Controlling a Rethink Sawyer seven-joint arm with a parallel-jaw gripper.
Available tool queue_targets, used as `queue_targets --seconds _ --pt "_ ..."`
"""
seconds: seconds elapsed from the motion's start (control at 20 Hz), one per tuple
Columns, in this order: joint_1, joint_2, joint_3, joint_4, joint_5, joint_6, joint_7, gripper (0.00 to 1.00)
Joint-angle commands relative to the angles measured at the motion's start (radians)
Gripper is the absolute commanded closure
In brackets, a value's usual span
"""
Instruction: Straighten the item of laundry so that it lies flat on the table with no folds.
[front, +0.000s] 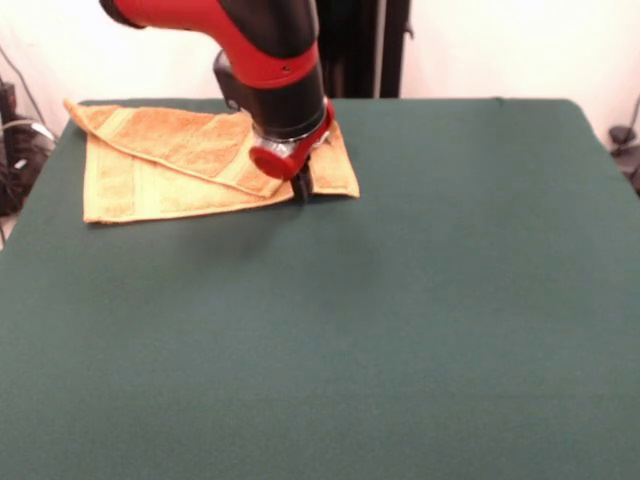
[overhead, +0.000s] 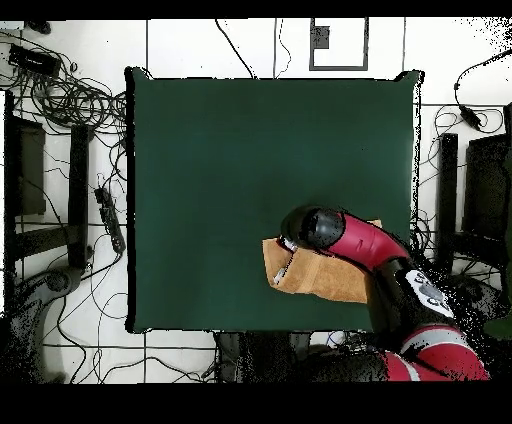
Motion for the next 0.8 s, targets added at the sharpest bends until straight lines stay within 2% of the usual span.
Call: queue_targets --seconds 0.05,0.3,0.35,0.4,0.5,0.6,0.8 --pt "0.076 -0.033 -0.037 -0.036 0.073 0.138 0.37 1.0" --pt "0.096 -0.101 -0.043 -0.002 0.095 0.165 0.372 1.0" --pt "0.095 -0.11 -0.039 0.008 0.097 0.148 0.367 1.0" --pt "0.073 -0.127 -0.007 0.046 0.096 0.058 0.343 1.0" --pt "0.057 -0.146 0.016 0.081 0.099 0.005 0.324 1.0" --pt "0.056 -0.157 0.02 0.095 0.106 0.004 0.32 1.0" --pt "0.068 -0.104 0.016 0.066 0.122 0.023 0.334 1.0"
